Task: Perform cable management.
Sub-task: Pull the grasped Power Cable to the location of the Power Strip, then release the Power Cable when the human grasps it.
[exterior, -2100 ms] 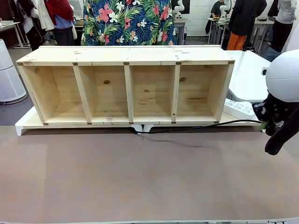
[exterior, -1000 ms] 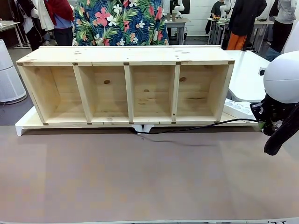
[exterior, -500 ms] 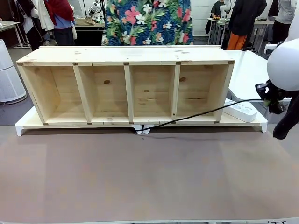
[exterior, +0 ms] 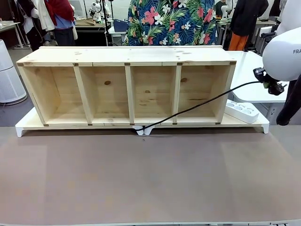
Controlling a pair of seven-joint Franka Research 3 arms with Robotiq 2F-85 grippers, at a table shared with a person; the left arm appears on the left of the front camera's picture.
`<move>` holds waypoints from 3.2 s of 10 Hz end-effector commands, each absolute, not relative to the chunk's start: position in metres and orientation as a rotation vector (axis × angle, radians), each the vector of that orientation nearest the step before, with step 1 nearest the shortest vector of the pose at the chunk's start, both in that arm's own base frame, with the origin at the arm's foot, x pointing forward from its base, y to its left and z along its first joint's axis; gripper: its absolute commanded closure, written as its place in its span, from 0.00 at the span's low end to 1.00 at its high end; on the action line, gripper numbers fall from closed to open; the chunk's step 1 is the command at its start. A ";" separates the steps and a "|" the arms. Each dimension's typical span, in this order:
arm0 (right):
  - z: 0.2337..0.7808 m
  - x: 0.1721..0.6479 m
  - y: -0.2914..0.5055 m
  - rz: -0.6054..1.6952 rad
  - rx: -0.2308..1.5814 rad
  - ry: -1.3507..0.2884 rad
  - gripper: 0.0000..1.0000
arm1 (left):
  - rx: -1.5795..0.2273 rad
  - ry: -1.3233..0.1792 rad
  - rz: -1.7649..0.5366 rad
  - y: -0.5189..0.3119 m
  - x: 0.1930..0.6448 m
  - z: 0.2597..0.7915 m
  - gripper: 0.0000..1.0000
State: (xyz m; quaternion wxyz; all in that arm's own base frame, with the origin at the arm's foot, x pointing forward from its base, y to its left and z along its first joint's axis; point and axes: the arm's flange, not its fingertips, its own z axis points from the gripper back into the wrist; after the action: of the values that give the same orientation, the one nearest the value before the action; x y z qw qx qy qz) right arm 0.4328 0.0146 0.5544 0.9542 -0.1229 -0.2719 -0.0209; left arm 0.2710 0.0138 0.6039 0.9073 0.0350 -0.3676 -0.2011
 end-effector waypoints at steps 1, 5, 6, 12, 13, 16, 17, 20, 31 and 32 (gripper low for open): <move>0.555 0.459 0.006 -0.092 -0.330 -0.601 0.84 | 0.066 -0.763 -0.404 0.013 0.271 0.604 0.00; 0.549 0.509 -0.005 -0.108 -0.268 -0.628 0.84 | 0.066 -0.763 -0.404 0.013 0.271 0.604 0.00; 0.547 0.521 -0.003 -0.105 -0.238 -0.662 0.84 | 0.066 -0.763 -0.404 0.013 0.271 0.604 0.00; 0.529 0.560 -0.001 -0.106 -0.182 -0.700 0.84 | 0.066 -0.763 -0.404 0.013 0.271 0.604 0.00; 0.528 0.561 -0.003 -0.109 -0.177 -0.697 0.84 | 0.066 -0.763 -0.404 0.013 0.271 0.604 0.00; 0.523 0.550 -0.002 -0.082 -0.182 -0.659 0.84 | 0.066 -0.763 -0.404 0.013 0.271 0.604 0.00; 0.523 0.550 -0.002 -0.082 -0.182 -0.659 0.84 | 0.066 -0.763 -0.404 0.013 0.271 0.604 0.00; 0.523 0.550 -0.002 -0.082 -0.182 -0.659 0.84 | 0.066 -0.763 -0.404 0.013 0.271 0.604 0.00; 0.523 0.550 -0.002 -0.082 -0.182 -0.659 0.84 | 0.066 -0.763 -0.404 0.013 0.271 0.604 0.00; 0.523 0.550 -0.002 -0.082 -0.182 -0.659 0.84 | 0.066 -0.763 -0.404 0.013 0.271 0.604 0.00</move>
State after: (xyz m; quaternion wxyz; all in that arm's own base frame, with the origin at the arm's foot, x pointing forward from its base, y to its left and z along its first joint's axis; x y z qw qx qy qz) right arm 0.5504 -0.0023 0.5213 0.9426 -0.0876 -0.3198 -0.0398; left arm 0.2709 0.0138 0.6039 0.9073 0.0350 -0.3677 -0.2011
